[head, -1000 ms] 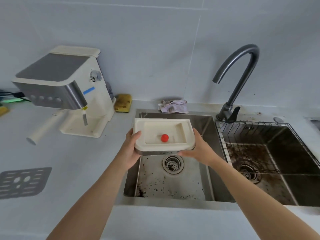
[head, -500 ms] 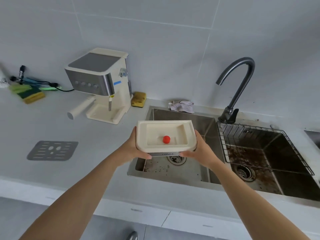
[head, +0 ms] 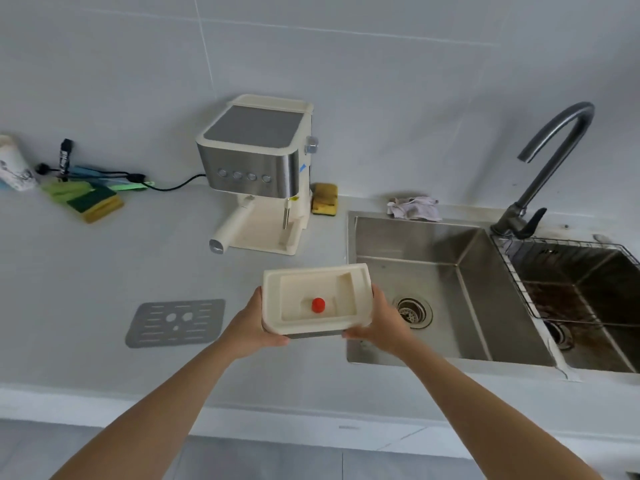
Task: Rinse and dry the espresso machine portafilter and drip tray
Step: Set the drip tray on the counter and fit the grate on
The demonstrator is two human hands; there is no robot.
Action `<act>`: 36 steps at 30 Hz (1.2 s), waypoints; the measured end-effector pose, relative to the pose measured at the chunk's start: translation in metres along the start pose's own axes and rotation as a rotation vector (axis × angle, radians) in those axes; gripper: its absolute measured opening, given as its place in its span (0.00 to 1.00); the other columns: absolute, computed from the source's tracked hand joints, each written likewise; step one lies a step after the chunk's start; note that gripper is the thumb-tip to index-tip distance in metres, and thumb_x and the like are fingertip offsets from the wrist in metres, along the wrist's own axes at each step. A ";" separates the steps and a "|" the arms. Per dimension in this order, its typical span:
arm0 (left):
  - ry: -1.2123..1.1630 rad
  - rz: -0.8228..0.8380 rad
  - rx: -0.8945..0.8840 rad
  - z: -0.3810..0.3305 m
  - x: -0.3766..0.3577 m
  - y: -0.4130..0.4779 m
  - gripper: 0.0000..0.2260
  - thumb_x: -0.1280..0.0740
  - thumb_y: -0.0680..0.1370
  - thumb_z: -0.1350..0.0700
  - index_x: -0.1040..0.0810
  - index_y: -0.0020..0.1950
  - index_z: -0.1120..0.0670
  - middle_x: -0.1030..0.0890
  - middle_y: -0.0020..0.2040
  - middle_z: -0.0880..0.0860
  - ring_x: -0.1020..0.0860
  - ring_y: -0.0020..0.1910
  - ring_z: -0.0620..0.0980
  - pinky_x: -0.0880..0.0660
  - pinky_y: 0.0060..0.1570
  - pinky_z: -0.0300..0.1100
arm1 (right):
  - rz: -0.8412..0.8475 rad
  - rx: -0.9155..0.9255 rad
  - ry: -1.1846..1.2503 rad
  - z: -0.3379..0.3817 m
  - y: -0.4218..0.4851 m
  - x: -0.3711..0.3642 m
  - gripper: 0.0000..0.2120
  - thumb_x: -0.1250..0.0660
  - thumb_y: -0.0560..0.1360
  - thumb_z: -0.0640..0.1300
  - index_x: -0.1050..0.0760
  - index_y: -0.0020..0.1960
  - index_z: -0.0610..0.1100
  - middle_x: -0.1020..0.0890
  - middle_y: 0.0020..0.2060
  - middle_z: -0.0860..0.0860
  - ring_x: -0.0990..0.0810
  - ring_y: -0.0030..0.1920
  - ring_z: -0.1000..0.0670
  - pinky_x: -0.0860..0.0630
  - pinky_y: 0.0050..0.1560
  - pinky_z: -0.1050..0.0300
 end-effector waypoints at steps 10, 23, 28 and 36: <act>0.314 0.073 0.055 0.078 0.031 0.013 0.45 0.27 0.50 0.40 0.36 0.65 0.49 0.25 0.59 0.48 0.25 0.58 0.50 0.25 0.54 0.49 | -0.009 -0.135 -0.171 -0.001 -0.004 -0.076 0.43 0.22 0.61 0.50 0.43 0.68 0.43 0.29 0.59 0.48 0.30 0.58 0.49 0.28 0.54 0.53; 0.536 0.089 0.103 0.076 0.026 0.015 0.45 0.23 0.61 0.44 0.41 0.70 0.58 0.33 0.66 0.58 0.37 0.69 0.58 0.38 0.67 0.48 | 0.027 -0.184 -0.329 -0.013 0.008 -0.087 0.45 0.22 0.60 0.55 0.42 0.67 0.41 0.30 0.61 0.47 0.31 0.62 0.46 0.31 0.65 0.47; 0.589 0.099 0.176 0.074 0.030 0.005 0.50 0.25 0.64 0.45 0.51 0.74 0.62 0.44 0.75 0.59 0.49 0.76 0.57 0.47 0.74 0.50 | 0.083 -0.167 -0.389 -0.010 0.009 -0.086 0.57 0.22 0.55 0.60 0.49 0.72 0.40 0.35 0.67 0.47 0.37 0.68 0.46 0.37 0.69 0.44; 0.281 -0.090 0.361 0.103 0.094 -0.027 0.52 0.24 0.65 0.48 0.57 0.77 0.56 0.47 0.76 0.57 0.37 0.72 0.56 0.37 0.70 0.50 | 0.122 -0.045 -0.089 0.078 0.022 -0.096 0.49 0.27 0.68 0.53 0.55 0.76 0.42 0.47 0.76 0.48 0.47 0.75 0.47 0.46 0.74 0.51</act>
Point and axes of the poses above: each hand's wrist, its own y-axis towards the middle knuckle, its own x-axis out of the back of the hand, z = x × y, the point moved 10 cm from there along y, towards the middle knuckle
